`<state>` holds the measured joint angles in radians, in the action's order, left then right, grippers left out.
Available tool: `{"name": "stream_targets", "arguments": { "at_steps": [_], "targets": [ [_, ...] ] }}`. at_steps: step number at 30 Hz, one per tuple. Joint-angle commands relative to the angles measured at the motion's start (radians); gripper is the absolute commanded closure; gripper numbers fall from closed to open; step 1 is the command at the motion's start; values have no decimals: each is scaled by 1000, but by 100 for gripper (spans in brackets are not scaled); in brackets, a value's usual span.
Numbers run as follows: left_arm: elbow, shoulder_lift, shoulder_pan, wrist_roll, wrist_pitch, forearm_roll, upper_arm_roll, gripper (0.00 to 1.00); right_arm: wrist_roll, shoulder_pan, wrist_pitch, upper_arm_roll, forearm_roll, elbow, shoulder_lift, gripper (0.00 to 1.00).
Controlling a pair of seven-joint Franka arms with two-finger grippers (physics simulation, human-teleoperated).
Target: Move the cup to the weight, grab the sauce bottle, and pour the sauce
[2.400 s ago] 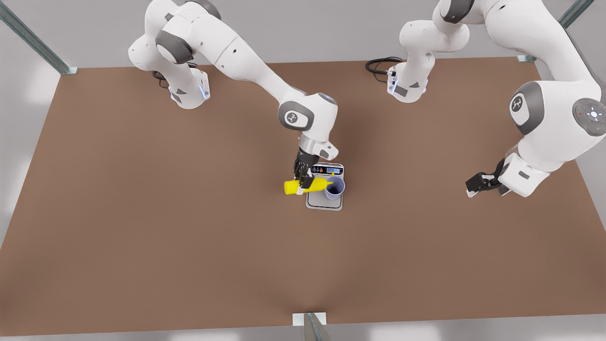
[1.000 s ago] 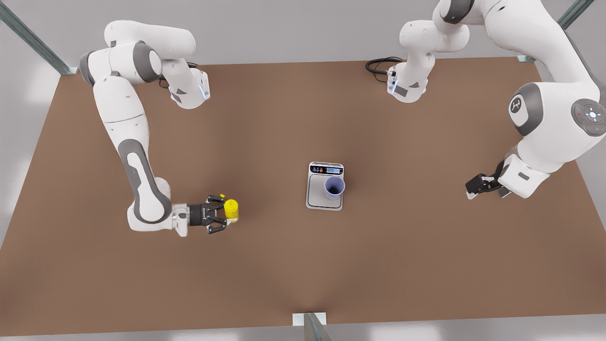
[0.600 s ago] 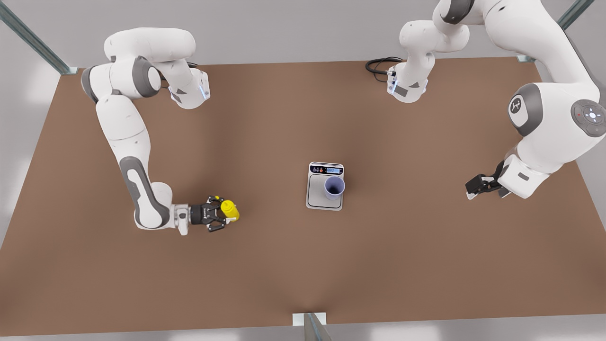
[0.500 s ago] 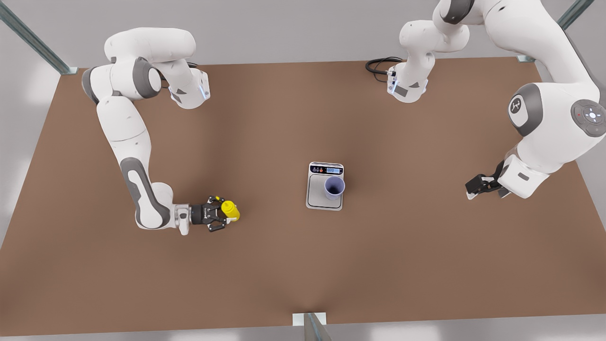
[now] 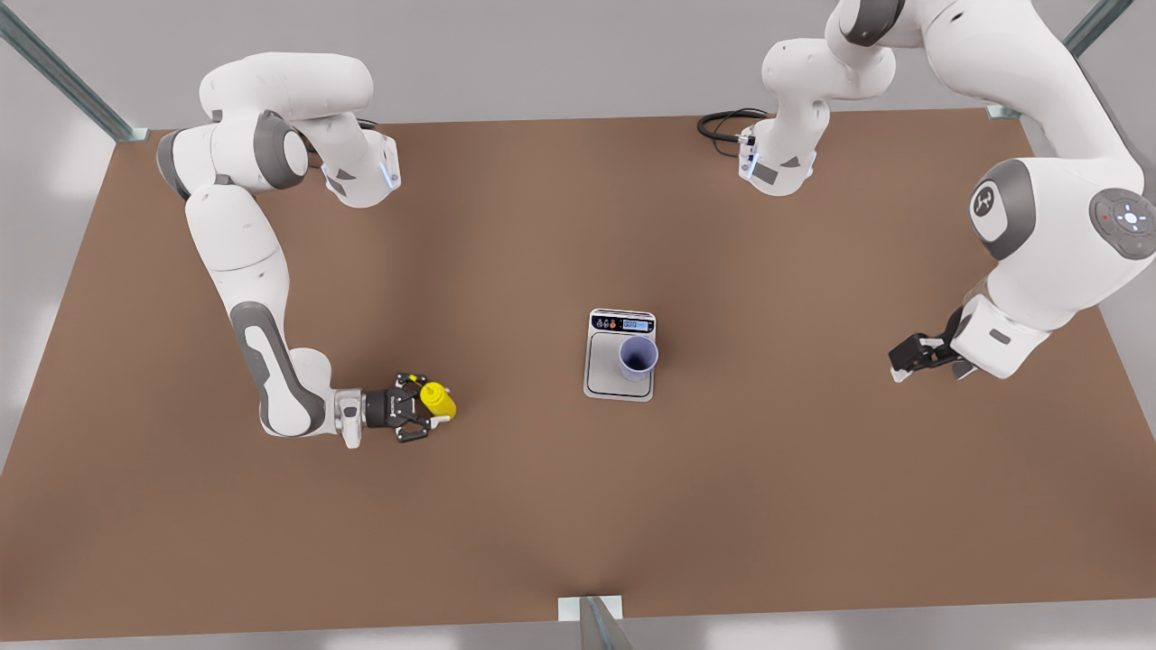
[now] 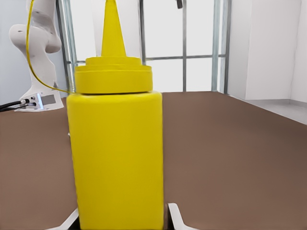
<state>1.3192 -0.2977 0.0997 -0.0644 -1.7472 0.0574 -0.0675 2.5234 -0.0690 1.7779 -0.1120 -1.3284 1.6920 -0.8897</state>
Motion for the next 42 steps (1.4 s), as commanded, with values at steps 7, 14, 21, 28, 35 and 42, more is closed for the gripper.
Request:
{"name": "stream_targets", "arguments": {
  "at_steps": [7, 14, 21, 28, 35, 42],
  "targets": [
    [0, 0, 0, 0, 0, -1, 0, 0, 0, -2, -2, 0, 0, 0, 0, 15],
    [0, -8, 0, 0, 0, 1, 0, 0, -3, -3, -2, 0, 0, 0, 0, 0],
    [0, -8, 0, 0, 0, -1, 0, 0, -11, -35, -23, 6, 11, 25, 5, 0],
    [0, -8, 0, 0, -2, -1, 0, 0, -32, -173, -115, 72, 208, 120, 84, 0],
    [0, -8, 0, 0, -2, -1, 0, 0, -1601, -43, -141, 182, 992, -330, 322, 0],
    [-2, -9, 0, 0, -2, -1, 0, 0, -2272, 32, -121, 184, 1238, -161, 704, 0]
  ]
}}
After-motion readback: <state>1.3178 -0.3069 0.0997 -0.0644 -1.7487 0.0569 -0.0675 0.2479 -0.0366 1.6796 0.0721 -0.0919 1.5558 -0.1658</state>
